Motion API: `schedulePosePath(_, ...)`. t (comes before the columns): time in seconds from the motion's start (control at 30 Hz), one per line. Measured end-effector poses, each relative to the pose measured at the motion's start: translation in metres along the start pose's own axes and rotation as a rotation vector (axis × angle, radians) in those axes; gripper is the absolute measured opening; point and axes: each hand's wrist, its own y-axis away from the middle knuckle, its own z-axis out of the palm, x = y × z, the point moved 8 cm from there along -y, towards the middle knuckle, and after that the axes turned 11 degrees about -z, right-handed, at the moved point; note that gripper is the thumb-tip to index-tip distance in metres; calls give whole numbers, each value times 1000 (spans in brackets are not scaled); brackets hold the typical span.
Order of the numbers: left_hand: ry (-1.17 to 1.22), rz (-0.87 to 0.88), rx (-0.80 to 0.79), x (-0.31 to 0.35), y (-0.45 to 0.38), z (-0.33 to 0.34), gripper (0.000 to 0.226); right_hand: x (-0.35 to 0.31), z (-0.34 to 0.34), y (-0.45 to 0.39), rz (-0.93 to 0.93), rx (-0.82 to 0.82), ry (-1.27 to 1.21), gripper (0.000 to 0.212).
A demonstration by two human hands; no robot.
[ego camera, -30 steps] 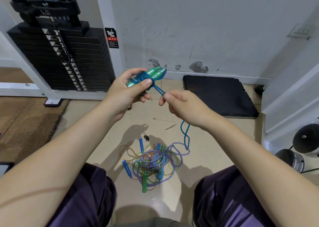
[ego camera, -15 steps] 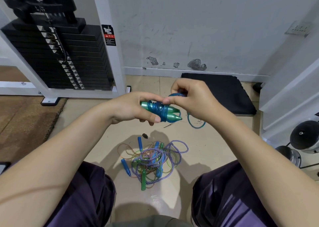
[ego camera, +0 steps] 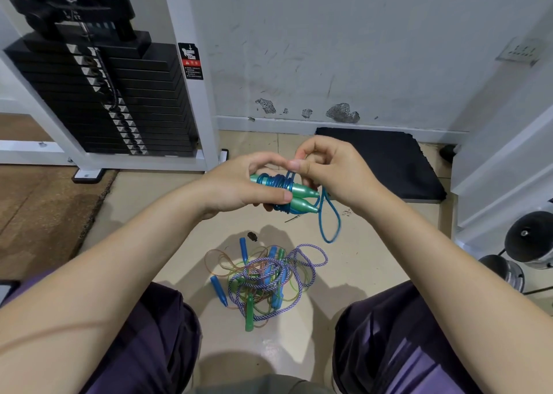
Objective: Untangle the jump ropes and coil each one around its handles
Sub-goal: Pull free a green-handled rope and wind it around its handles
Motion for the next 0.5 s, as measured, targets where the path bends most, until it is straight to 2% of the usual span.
schedulePosePath(0.2,38,116,-30,9,6,0,50,5,0,0,0,-11,-33,21)
schedulePosePath(0.37,112,136,7,11,7,-3,49,12,-2,3,96,11,-80,19)
schedulePosePath(0.43,164,109,8,9,7,-4,43,16,2,4,127,-21,-120,30)
schedulePosePath(0.5,212,92,14,7,6,-5,31,20,6,4,177,-47,-188,54)
